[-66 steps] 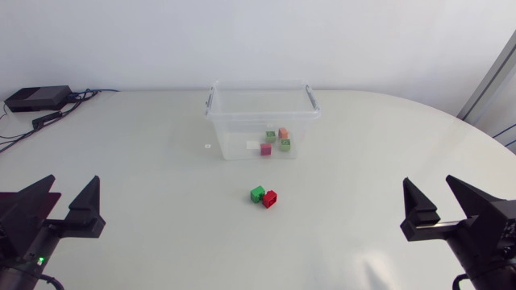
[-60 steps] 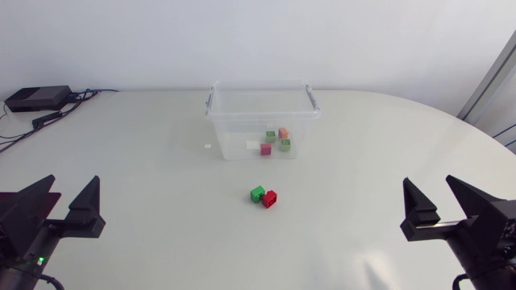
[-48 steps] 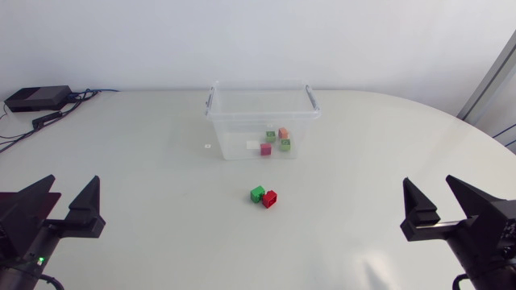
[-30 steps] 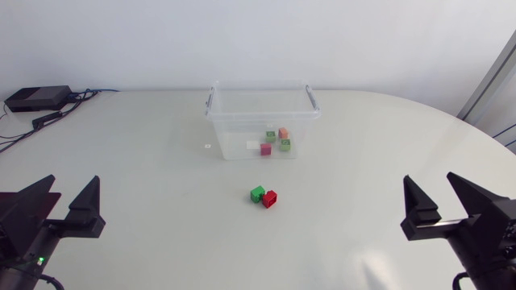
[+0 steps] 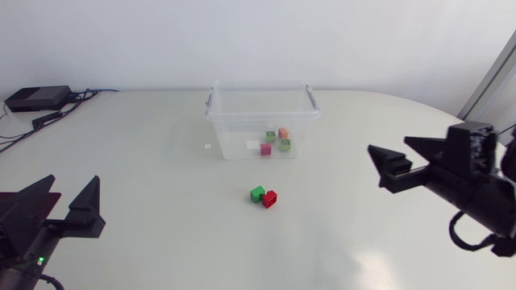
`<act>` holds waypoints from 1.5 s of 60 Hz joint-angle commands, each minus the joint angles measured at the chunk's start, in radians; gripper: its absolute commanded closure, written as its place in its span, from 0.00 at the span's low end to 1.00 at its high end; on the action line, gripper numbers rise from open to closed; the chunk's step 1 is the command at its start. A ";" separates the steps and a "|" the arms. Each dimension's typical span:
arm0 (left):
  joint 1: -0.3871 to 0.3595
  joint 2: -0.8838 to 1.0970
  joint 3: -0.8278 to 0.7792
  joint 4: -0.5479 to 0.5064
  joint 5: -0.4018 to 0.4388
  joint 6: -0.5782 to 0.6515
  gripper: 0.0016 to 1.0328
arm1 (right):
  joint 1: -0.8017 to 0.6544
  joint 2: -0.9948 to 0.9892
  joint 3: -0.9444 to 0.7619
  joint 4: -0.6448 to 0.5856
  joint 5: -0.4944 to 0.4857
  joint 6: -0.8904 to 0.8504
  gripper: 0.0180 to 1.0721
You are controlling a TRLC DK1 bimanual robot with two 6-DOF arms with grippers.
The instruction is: Place the duplo bricks in the container
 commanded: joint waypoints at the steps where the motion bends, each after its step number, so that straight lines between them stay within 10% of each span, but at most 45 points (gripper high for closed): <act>1: 0.005 -0.012 -0.016 0.003 -0.006 -0.014 0.04 | 0.025 0.161 0.026 0.024 -0.072 -0.015 0.05; 35: 0.005 -0.012 -0.017 0.003 -0.006 -0.014 0.04 | 0.227 0.738 -0.066 0.421 -0.379 -0.252 0.05; 61: 0.005 -0.012 -0.016 0.003 -0.006 -0.014 0.04 | 0.298 1.158 0.121 0.642 -0.355 -0.266 0.05; 90: 0.005 -0.012 -0.016 0.003 -0.006 -0.014 0.04 | 0.319 1.277 0.267 0.615 -0.310 -0.237 0.05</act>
